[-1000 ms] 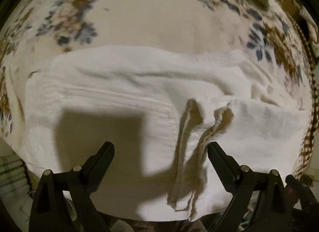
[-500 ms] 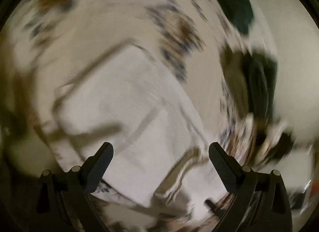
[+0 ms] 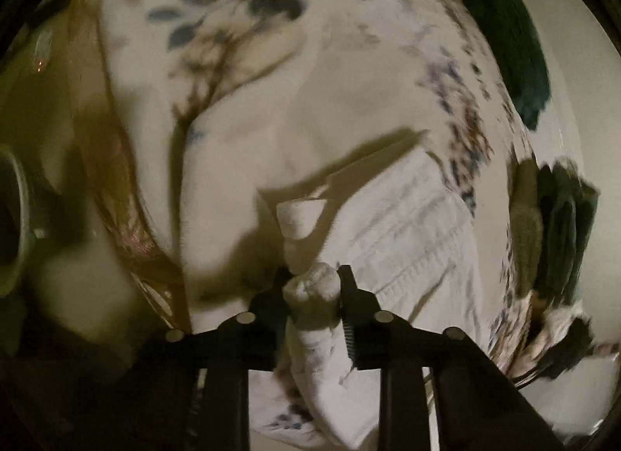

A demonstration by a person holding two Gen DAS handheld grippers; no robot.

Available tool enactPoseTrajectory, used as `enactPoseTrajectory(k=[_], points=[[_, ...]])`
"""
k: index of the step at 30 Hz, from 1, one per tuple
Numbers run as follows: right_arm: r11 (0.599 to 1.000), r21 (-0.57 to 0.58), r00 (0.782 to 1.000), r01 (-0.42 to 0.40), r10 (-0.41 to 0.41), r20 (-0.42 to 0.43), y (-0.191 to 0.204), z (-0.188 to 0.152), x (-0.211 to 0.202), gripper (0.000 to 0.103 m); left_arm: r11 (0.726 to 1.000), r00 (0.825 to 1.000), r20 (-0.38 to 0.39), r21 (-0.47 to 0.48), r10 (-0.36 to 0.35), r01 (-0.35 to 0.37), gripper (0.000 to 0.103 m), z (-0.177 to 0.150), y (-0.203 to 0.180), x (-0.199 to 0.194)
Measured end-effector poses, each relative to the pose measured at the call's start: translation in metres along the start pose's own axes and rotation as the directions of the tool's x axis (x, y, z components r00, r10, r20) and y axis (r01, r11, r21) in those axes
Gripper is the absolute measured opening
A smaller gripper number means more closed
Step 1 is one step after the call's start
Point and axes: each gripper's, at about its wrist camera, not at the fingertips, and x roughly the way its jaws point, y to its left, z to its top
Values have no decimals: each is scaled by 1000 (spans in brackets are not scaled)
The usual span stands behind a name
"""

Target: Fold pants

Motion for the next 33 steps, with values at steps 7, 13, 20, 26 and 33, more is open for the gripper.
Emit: enactPoseTrajectory(k=[7, 13, 20, 26, 33], points=[[1000, -22, 999, -1, 0, -41, 21, 1, 18, 97, 994, 997, -1, 71, 80, -80, 19, -8, -16, -22], [1000, -6, 999, -17, 17, -29, 21, 3, 20, 97, 998, 999, 29, 52, 33, -34, 11, 21, -21, -14], [1000, -18, 1000, -22, 22, -2, 18, 8, 15, 97, 999, 999, -37, 46, 27, -25, 17, 36, 2, 23], [999, 0, 999, -41, 41, -14, 8, 5, 14, 97, 996, 997, -10, -38, -79, 78, 56, 30, 17, -8], [999, 12, 998, -48, 49, -26, 1, 3, 18, 97, 997, 996, -72, -56, -53, 49, 60, 13, 23, 19]])
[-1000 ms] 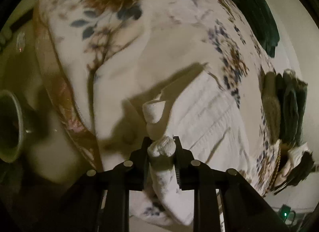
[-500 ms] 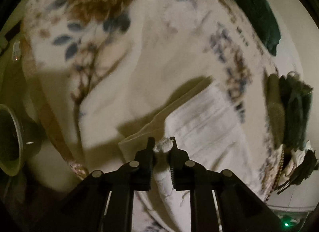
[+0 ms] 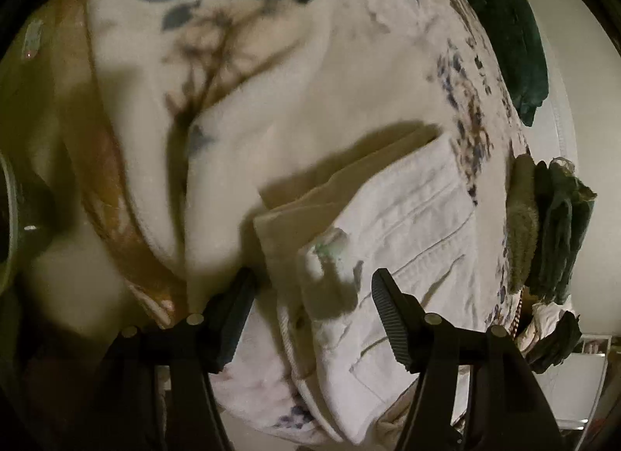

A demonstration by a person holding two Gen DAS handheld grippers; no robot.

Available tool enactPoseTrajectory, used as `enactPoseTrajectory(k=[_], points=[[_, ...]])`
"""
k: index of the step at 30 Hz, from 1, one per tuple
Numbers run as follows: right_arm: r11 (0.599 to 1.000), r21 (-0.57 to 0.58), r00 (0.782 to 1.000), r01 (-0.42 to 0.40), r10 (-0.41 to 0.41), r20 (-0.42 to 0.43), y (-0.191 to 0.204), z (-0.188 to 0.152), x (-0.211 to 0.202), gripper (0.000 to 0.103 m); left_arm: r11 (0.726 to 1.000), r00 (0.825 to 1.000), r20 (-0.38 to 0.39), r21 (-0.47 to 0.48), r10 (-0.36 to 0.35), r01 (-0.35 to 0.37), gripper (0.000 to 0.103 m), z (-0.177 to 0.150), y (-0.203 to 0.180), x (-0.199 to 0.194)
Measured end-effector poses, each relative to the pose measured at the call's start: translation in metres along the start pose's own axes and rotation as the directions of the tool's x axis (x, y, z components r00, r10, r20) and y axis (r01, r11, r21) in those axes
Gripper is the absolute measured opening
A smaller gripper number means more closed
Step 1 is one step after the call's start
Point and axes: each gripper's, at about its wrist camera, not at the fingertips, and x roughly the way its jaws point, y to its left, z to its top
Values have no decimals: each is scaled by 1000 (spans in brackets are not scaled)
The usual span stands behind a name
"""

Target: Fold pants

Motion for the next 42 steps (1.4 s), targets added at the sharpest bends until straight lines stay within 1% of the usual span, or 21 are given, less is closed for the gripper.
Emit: enactPoseTrajectory(k=[3, 4, 6, 7, 8, 9, 10, 11, 13, 15, 16, 17, 20, 22, 25, 28, 31, 34, 37, 40, 42], points=[[1000, -10, 1000, 2, -2, 6, 3, -1, -1, 97, 1000, 999, 40, 17, 14, -15, 58, 4, -9, 3], [1000, -15, 1000, 4, -4, 6, 5, 0, 0, 97, 999, 998, 63, 36, 15, -17, 47, 5, -15, 2], [1000, -21, 1000, 9, -9, 8, 6, 1, 0, 97, 995, 991, 130, 91, 22, -34, 19, 6, -27, -7], [1000, -20, 1000, 10, -9, 6, 7, 0, -2, 97, 994, 989, 149, 111, 5, -22, 19, 5, -32, -10], [1000, -17, 1000, 10, -10, 7, 7, 0, -1, 97, 993, 990, 138, 111, -41, 26, 19, 5, -34, -10], [1000, -13, 1000, 8, -8, 8, 7, 0, -1, 97, 995, 990, 134, 95, -49, 37, 19, 6, -31, -9], [1000, -12, 1000, 7, -7, 8, 6, 0, -1, 97, 997, 989, 137, 64, -59, 50, 25, 8, -26, -7], [1000, -12, 1000, 7, -7, 7, 6, 0, 0, 97, 997, 989, 130, 27, -73, 70, 36, 11, -19, -2], [1000, -7, 1000, 5, -5, 0, 5, -1, 3, 97, 996, 994, 72, -27, -79, 82, 46, 19, -6, 20], [1000, 1, 1000, 13, -13, 0, 3, -3, 4, 97, 994, 992, 73, -29, -106, 108, 46, 22, -2, 25], [999, 2, 999, 35, -35, 4, 2, -3, 3, 97, 995, 992, 78, -1, -98, 98, 40, 22, -6, 24], [999, 3, 999, 54, -54, 8, 2, -3, 3, 97, 995, 992, 91, 57, -90, 85, 22, 20, -16, 20], [991, 8, 991, 131, -131, 29, -4, 0, 4, 97, 986, 989, 132, 161, -62, 41, 18, 10, -41, 1], [984, 23, 983, 177, -178, 37, -11, 1, 4, 97, 979, 984, 156, 199, -85, 53, 17, 0, -55, -17], [976, 38, 974, 216, -218, 55, -22, 1, 4, 97, 953, 976, 185, 297, -115, 56, 17, -19, -92, -48], [973, 36, 970, 229, -232, 79, -33, -2, -2, 97, 916, 971, 183, 395, -153, 70, 17, -47, -134, -74], [978, 32, 974, 205, -207, 87, -50, -4, -10, 97, 859, 969, 162, 506, -184, 79, 16, -82, -180, -89], [984, 54, 979, 169, -173, 105, -73, -7, -25, 97, 797, 972, 109, 595, -209, 105, 16, -127, -222, -90], [985, 105, 981, 140, -152, 118, -107, -13, -39, 97, 733, 976, 44, 667, -215, 132, 16, -176, -264, -72], [975, 189, 982, 120, -144, 123, -159, -25, -53, 97, 665, 982, -31, 732, -189, 151, 16, -231, -295, -42], [966, 227, 979, 128, -159, 125, -189, -31, -57, 97, 604, 986, -67, 784, -151, 145, 16, -270, -315, -11]])
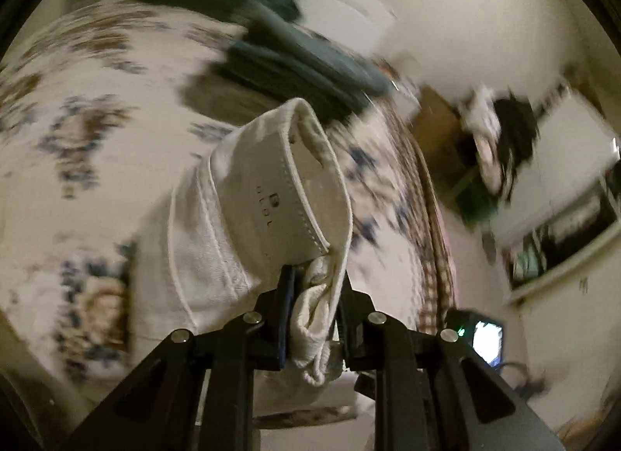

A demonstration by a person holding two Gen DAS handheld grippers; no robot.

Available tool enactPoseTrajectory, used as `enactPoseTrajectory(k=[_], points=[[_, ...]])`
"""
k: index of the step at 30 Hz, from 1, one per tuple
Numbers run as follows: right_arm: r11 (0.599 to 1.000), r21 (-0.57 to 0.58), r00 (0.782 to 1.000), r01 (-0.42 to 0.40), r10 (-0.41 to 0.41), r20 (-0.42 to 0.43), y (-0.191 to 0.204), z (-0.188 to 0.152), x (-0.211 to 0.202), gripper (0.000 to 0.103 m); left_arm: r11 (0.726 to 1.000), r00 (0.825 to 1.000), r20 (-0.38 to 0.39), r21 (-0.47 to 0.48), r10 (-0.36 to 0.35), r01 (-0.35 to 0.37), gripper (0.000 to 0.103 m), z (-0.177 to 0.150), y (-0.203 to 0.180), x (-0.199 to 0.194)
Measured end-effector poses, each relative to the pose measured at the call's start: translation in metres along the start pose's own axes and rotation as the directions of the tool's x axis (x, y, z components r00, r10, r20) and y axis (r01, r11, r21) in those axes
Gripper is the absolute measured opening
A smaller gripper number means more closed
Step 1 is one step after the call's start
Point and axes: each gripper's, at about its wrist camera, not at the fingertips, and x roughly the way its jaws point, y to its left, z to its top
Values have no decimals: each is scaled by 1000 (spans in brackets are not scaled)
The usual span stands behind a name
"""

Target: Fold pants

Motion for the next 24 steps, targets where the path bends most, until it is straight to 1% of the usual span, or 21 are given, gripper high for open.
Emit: enactPoseTrajectory(k=[1, 2, 3, 4, 5, 8, 10, 12, 13, 14, 15, 16, 17, 18, 19, 20, 22, 23, 24], points=[[1000, 13, 1000, 11, -11, 1, -16, -1, 1, 97, 1000, 1000, -14, 21, 4, -4, 16, -3, -10, 14], [999, 27, 1000, 24, -24, -1, -35, -1, 4, 97, 998, 999, -42, 62, 14, -11, 16, -12, -25, 35], [999, 41, 999, 34, -34, -6, -52, -1, 9, 97, 997, 997, -71, 80, 20, -14, 16, -20, -35, 53], [997, 56, 999, 45, -44, -13, -69, -1, 13, 97, 995, 993, -116, 94, 27, -16, 16, -32, -43, 78], [996, 69, 998, 60, -59, -20, -87, -1, 19, 97, 994, 988, -147, 110, 41, -25, 16, -40, -49, 92], [992, 82, 996, 92, -90, -26, -122, 0, 31, 97, 988, 969, -228, 146, 91, -58, 16, -64, -61, 133], [991, 93, 995, 98, -96, -29, -143, 0, 36, 97, 984, 961, -251, 162, 116, -76, 16, -74, -68, 146], [990, 99, 995, 101, -99, -31, -156, -1, 39, 97, 983, 954, -267, 158, 135, -94, 17, -74, -66, 153], [990, 102, 995, 95, -93, -32, -163, -1, 39, 97, 983, 948, -284, 154, 146, -105, 18, -73, -67, 155], [990, 104, 996, 92, -89, -31, -168, -1, 39, 97, 981, 935, -312, 149, 168, -127, 21, -70, -69, 157], [991, 106, 996, 83, -80, -28, -173, -2, 38, 97, 981, 928, -332, 148, 170, -127, 25, -73, -72, 158], [992, 106, 998, 67, -65, -24, -177, -2, 36, 97, 984, 918, -364, 135, 157, -115, 35, -73, -74, 158], [993, 107, 999, 43, -41, -20, -181, -2, 34, 97, 988, 909, -390, 111, 146, -111, 36, -70, -74, 155], [994, 111, 1000, 13, -12, -13, -183, -2, 31, 97, 990, 911, -390, 91, 135, -108, 37, -67, -72, 150], [992, 118, 999, -41, 42, -1, -186, 0, 26, 97, 992, 918, -378, 76, 120, -99, 43, -63, -72, 141], [989, 121, 997, -83, 82, 9, -185, 1, 23, 97, 993, 922, -369, 60, 114, -99, 62, -55, -70, 129], [980, 111, 986, -164, 161, 30, -183, 8, 13, 97, 995, 929, -357, 19, 99, -98, 87, -43, -63, 112], [972, 101, 977, -213, 210, 39, -179, 13, 8, 97, 995, 933, -347, -6, 90, -99, 89, -37, -55, 100], [961, 90, 965, -263, 260, 42, -173, 18, 5, 97, 993, 934, -342, -18, 104, -118, 89, -32, -47, 90]])
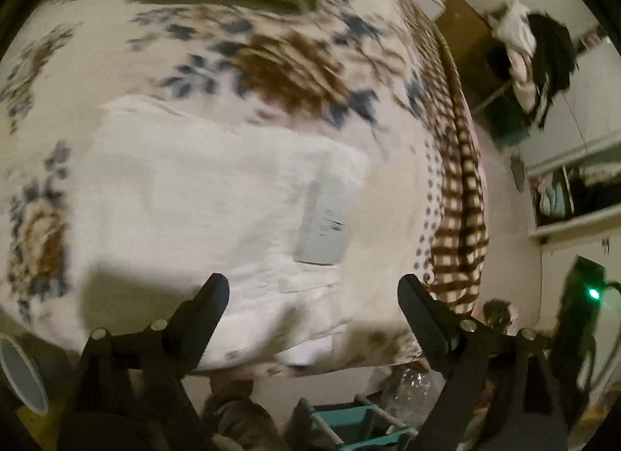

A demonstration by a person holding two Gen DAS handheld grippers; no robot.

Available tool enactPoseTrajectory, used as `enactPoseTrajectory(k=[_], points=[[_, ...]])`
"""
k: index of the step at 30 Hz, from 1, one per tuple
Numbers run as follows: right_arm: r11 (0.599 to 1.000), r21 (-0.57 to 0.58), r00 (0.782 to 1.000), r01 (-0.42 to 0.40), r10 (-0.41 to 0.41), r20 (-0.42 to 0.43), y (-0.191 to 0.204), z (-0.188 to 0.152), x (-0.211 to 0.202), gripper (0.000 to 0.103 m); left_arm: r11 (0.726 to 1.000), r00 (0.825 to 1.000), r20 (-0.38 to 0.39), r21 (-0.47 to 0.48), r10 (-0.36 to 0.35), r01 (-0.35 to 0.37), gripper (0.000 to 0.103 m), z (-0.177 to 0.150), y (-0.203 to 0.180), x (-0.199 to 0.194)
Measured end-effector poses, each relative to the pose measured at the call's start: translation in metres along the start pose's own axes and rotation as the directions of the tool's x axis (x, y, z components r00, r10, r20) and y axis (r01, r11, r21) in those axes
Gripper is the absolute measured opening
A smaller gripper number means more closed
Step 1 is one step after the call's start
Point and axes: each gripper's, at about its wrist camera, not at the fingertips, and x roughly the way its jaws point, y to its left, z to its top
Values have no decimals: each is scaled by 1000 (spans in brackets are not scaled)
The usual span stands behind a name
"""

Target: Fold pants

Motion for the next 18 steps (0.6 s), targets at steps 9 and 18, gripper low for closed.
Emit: enactPoseTrajectory(k=[9, 18], points=[[971, -84, 971, -225, 216, -101, 91, 29, 49, 97, 940, 942, 71, -123, 329, -319, 89, 10, 113, -38], [967, -190, 985, -169, 161, -57, 138, 30, 77, 17, 913, 932, 38, -221, 360, -344, 89, 12, 165, -29]])
